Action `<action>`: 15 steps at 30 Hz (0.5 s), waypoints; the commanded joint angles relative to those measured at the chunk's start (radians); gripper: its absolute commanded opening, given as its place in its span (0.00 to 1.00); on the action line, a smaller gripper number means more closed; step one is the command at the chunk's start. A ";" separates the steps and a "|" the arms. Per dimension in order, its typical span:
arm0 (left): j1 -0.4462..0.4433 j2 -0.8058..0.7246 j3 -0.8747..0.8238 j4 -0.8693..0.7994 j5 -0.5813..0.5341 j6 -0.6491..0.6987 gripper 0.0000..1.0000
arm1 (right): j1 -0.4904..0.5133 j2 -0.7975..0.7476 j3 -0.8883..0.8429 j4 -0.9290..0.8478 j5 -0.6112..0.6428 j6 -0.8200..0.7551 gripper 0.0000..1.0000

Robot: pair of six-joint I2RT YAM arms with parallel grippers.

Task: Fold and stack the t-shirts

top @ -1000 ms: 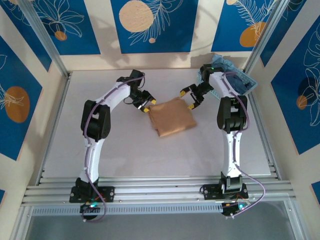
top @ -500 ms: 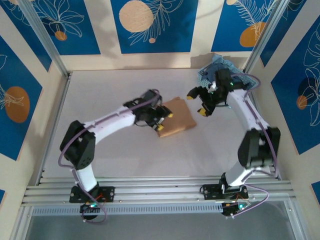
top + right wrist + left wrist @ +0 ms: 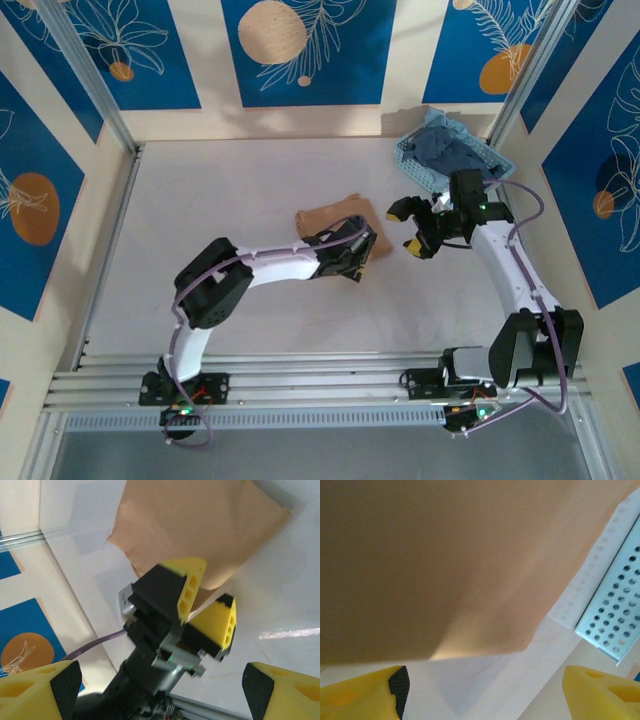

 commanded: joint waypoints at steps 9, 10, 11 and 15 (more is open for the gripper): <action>0.060 0.102 0.053 0.011 -0.129 -0.398 0.35 | -0.025 -0.032 0.018 -0.015 -0.041 0.061 0.84; 0.073 0.099 0.043 0.006 -0.131 -0.401 0.29 | -0.025 -0.029 0.021 -0.015 -0.039 0.062 0.84; 0.088 0.095 0.032 0.003 -0.133 -0.403 0.24 | -0.025 -0.028 0.025 -0.015 -0.036 0.063 0.83; 0.150 0.075 -0.020 0.001 -0.129 -0.395 0.17 | -0.023 -0.032 0.024 -0.018 -0.019 0.070 0.82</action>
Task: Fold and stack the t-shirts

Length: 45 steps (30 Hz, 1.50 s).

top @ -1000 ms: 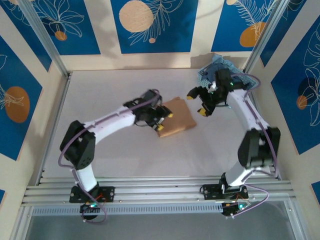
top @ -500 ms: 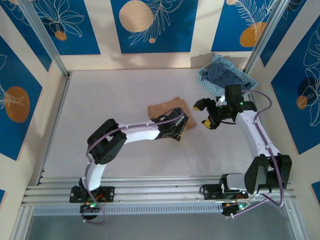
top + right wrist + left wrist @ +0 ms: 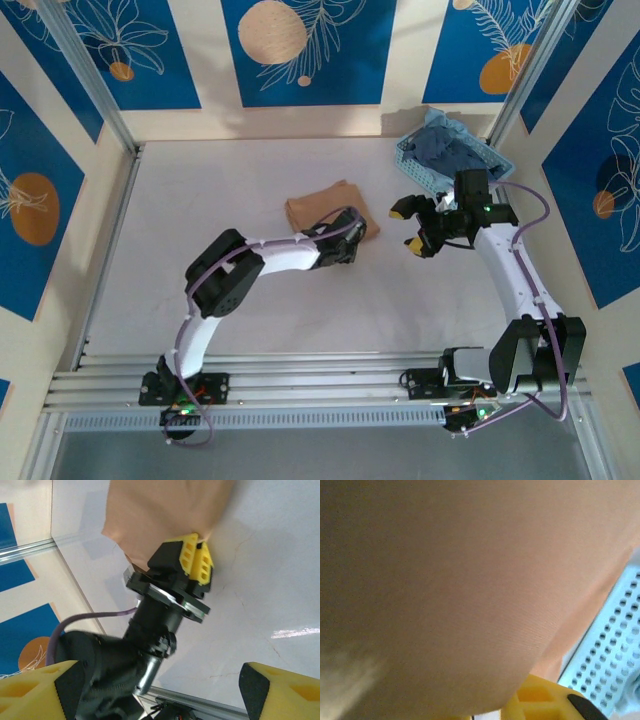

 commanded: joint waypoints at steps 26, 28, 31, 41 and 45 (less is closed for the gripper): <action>0.927 -0.062 -0.103 -0.174 0.396 0.718 0.17 | 0.031 -0.015 -0.011 0.003 0.028 0.046 0.81; 0.961 -0.031 -0.014 -0.286 0.419 0.827 0.20 | 0.041 -0.006 -0.011 0.011 0.030 0.053 0.81; 1.004 -0.025 0.053 -0.395 0.401 0.945 0.23 | 0.061 0.014 -0.005 0.027 0.031 0.058 0.81; 1.065 -0.021 0.218 -0.641 0.298 1.201 0.33 | 0.120 0.073 0.027 0.057 0.031 0.062 0.81; 1.063 -0.023 0.287 -0.698 0.258 1.261 0.36 | 0.137 0.084 0.043 0.056 0.036 0.049 0.81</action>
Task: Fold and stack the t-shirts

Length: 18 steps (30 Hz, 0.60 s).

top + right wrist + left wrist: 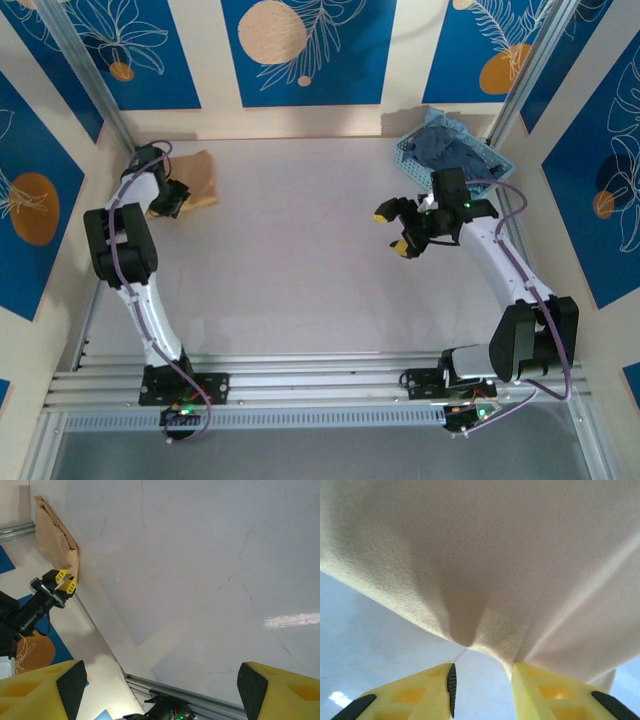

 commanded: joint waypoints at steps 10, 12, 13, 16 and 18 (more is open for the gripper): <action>0.047 -0.135 -0.041 0.009 0.039 0.007 0.54 | 0.032 0.011 0.054 0.008 0.006 -0.021 0.81; 0.059 -0.113 -0.035 0.052 0.095 -0.012 0.53 | 0.033 0.011 0.050 0.013 0.004 -0.021 0.81; 0.060 -0.098 -0.020 0.062 0.114 -0.015 0.52 | 0.034 0.010 0.047 0.016 0.002 -0.021 0.81; 0.061 -0.038 0.043 0.034 0.145 -0.024 0.50 | 0.034 0.009 0.039 0.018 -0.002 -0.022 0.81; 0.062 -0.006 0.061 0.005 0.139 -0.029 0.49 | 0.034 0.008 0.035 0.018 -0.002 -0.022 0.81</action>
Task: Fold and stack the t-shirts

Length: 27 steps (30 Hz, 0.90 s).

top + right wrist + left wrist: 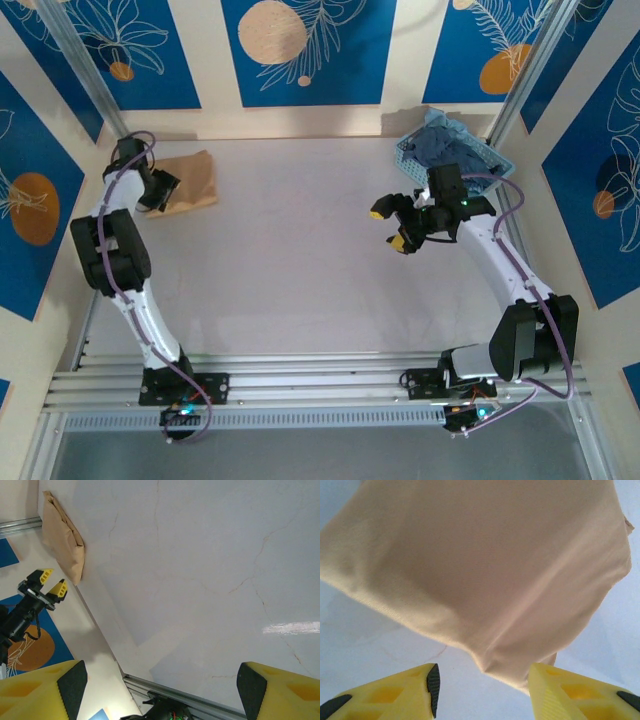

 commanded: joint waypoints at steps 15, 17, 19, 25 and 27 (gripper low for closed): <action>0.103 0.152 0.084 -0.109 -0.016 0.118 0.52 | 0.008 0.023 -0.010 0.017 -0.018 -0.001 0.81; 0.113 0.173 0.127 -0.135 -0.020 0.153 0.52 | 0.011 0.030 -0.007 0.018 -0.017 0.000 0.81; 0.118 0.187 0.165 -0.155 -0.027 0.178 0.52 | 0.014 0.037 -0.004 0.018 -0.017 0.003 0.81; 0.131 0.222 0.243 -0.181 -0.022 0.218 0.51 | 0.028 0.058 0.018 0.008 -0.013 -0.001 0.80; 0.135 0.236 0.276 -0.195 -0.021 0.227 0.49 | 0.031 0.063 0.026 0.003 -0.012 -0.004 0.80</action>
